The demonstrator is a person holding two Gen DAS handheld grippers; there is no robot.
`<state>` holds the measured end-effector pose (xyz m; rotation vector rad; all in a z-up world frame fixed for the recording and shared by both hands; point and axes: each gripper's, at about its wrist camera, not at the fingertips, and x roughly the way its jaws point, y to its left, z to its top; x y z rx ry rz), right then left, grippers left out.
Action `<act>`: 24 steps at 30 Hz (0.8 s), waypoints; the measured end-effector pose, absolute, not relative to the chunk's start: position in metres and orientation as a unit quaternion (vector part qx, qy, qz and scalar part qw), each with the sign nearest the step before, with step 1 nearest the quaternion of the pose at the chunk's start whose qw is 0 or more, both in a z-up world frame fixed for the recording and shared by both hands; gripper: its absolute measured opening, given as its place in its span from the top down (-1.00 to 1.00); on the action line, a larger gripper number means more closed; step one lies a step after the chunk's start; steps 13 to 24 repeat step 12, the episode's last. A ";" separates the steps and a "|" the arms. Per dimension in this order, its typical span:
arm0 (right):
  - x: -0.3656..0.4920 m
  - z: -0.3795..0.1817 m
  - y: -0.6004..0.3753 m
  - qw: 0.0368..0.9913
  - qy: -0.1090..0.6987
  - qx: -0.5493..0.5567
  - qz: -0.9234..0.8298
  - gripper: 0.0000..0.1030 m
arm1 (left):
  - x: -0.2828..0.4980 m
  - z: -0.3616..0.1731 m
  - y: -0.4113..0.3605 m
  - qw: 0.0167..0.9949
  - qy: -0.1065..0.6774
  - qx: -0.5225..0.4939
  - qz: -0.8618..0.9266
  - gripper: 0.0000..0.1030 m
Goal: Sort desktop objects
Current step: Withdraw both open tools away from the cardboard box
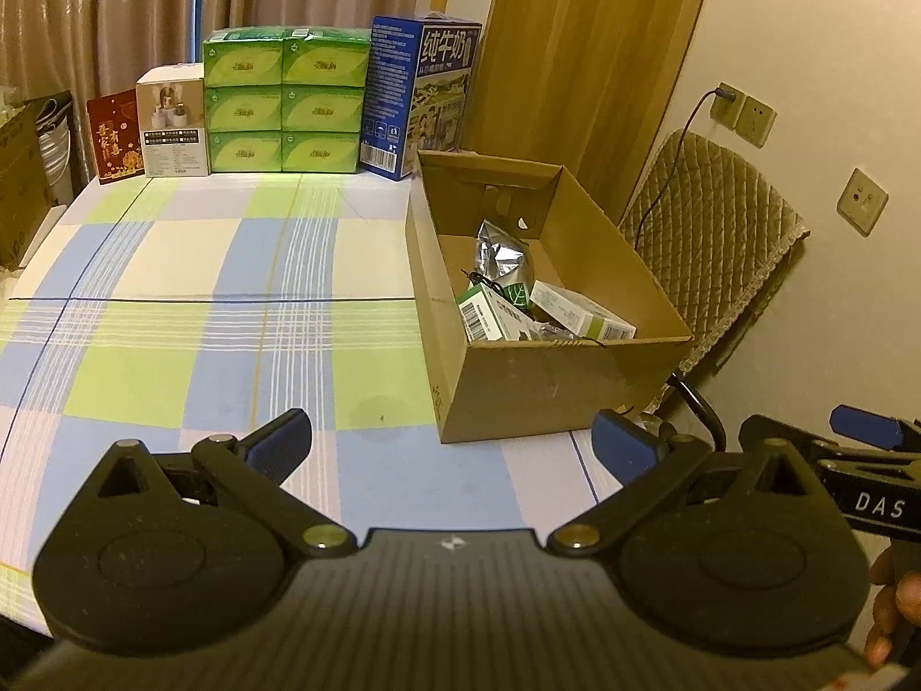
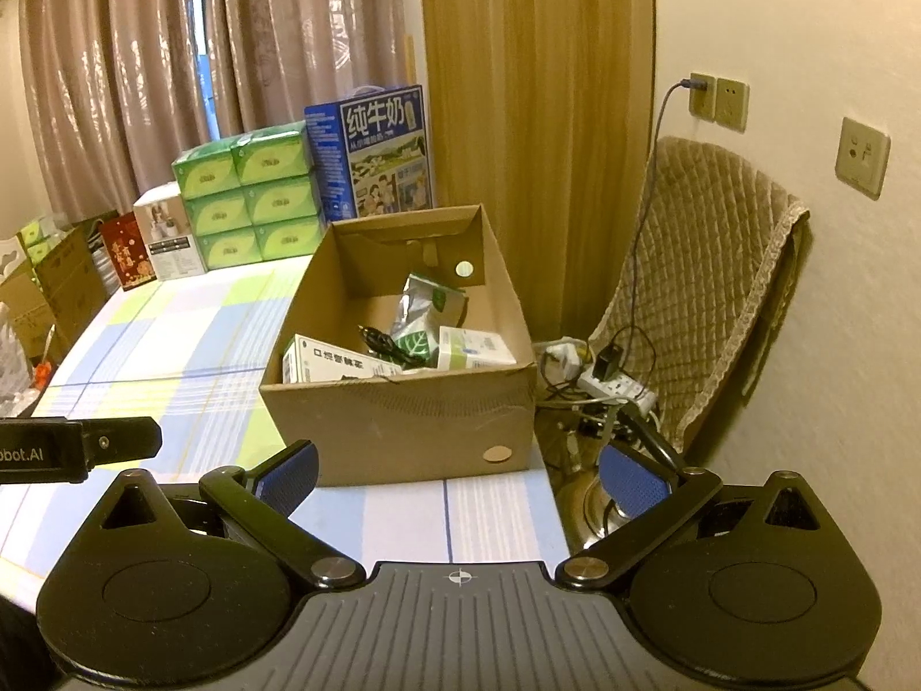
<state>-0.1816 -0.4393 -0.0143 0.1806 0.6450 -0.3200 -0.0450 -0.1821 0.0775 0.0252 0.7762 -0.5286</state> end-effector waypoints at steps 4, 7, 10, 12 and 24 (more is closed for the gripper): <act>-0.181 -0.017 -0.440 0.931 0.319 0.088 -0.157 -0.96 | -0.045 0.076 -0.184 0.892 0.373 0.022 -0.254 -0.98; -0.181 -0.018 -0.441 0.931 0.318 0.089 -0.157 -0.96 | -0.045 0.075 -0.186 0.890 0.376 0.028 -0.256 -0.98; -0.181 -0.018 -0.442 0.930 0.319 0.089 -0.157 -0.96 | -0.044 0.075 -0.188 0.889 0.377 0.032 -0.259 -0.98; -0.181 -0.018 -0.442 0.930 0.319 0.089 -0.156 -0.96 | -0.046 0.075 -0.189 0.889 0.373 0.036 -0.263 -0.98; -0.181 -0.018 -0.442 0.930 0.319 0.089 -0.156 -0.96 | -0.046 0.075 -0.189 0.889 0.373 0.036 -0.263 -0.98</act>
